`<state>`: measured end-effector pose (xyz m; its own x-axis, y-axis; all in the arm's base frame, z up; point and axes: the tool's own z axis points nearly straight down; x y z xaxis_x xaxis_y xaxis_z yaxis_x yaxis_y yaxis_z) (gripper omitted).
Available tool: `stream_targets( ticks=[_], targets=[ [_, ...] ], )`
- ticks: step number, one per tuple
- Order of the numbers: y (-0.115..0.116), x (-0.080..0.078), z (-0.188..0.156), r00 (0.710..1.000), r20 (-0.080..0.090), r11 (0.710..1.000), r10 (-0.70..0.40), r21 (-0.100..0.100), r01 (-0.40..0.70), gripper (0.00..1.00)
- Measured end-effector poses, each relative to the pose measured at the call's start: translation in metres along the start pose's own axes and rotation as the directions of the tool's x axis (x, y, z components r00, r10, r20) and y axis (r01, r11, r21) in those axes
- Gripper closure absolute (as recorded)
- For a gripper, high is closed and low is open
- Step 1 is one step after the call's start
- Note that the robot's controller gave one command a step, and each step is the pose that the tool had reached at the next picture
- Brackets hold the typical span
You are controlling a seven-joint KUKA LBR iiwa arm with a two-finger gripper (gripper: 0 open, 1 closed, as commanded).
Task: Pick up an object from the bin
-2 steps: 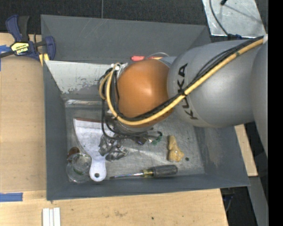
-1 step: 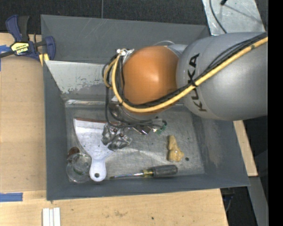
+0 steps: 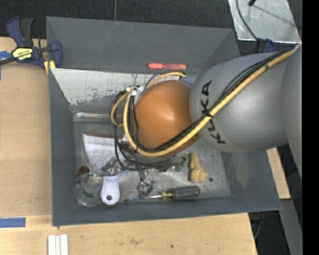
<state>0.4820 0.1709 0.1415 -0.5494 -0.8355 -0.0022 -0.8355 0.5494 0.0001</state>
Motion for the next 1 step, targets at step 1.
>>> stream_targets(
  ticks=[1],
  targets=[
    [-0.0003,0.0000,-0.0002,1.000,0.000,1.000,0.001,0.000,-0.001,0.00]
  ],
)
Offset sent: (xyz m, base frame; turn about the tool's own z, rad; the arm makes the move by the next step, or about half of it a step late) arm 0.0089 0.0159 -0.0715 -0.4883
